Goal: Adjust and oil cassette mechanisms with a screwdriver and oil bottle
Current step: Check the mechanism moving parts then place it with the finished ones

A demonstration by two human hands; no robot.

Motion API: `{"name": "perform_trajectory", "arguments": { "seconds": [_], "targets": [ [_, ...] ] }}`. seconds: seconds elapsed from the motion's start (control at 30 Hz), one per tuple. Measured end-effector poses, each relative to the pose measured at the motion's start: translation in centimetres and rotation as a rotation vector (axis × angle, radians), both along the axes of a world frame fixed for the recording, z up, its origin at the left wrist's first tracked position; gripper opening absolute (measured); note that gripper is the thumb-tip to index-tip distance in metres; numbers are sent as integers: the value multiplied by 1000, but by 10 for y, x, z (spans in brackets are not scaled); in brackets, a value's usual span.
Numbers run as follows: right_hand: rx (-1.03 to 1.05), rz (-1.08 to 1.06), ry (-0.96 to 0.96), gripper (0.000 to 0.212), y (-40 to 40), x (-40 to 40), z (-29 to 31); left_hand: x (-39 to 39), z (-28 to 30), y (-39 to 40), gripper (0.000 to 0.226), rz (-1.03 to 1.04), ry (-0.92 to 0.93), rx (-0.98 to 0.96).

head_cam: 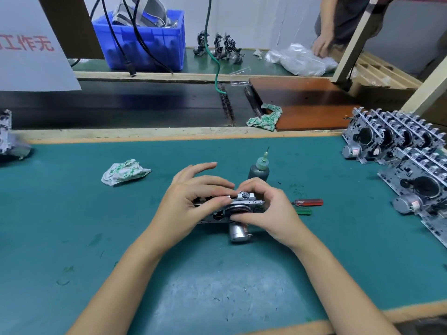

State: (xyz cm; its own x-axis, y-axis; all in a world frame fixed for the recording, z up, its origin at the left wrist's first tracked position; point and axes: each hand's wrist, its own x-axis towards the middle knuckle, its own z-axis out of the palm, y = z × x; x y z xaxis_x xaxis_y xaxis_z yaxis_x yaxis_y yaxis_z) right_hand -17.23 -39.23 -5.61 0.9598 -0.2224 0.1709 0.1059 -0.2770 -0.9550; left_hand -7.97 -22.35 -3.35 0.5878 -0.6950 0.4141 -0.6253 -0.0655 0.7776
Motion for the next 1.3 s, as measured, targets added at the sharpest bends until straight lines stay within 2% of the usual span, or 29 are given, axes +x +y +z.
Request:
{"name": "perform_trajectory", "arguments": {
  "seconds": [0.17, 0.27, 0.33, 0.4, 0.63, 0.7, 0.8, 0.87, 0.97, 1.2, 1.3],
  "targets": [
    [-37, -34, -10, 30, 3, -4, 1, -1, -1, 0, 15, 41, -23, 12],
    [-270, -96, -71, 36, 7, -13, 4, -1, 0, 0, 15, 51, -24, 23],
    [-423, -174, -186, 47, 7, -20, 3, -2, 0, -1, 16, 57, -20, 23],
    [-473, -265, -316, 48, 6, -24, 3, -2, 0, -1, 17, 64, -14, 14],
    [-557, -422, -493, 22, 0, -26, 4, -2, -2, -1, 19, 48, 15, -11],
    [-511, -444, -468, 17, 0, -26, 3, -2, -2, -1, 19, 44, 20, -12],
    [-316, -400, -288, 17, -1, -24, 0, -2, -2, -1, 16, 44, 14, -13],
    [-446, -374, -244, 27, -3, -22, -6, -2, -2, -1, 18, 46, 10, -11],
    [-627, -397, -204, 27, -3, -21, -12, -2, -2, -1, 18, 42, 18, -15],
    [-798, -413, -194, 27, -10, -23, -10, -2, -3, 0, 22, 39, 44, -9],
    [-782, -419, -170, 25, -10, -24, -11, -2, -3, 0, 22, 37, 50, -12]
  ]
}}
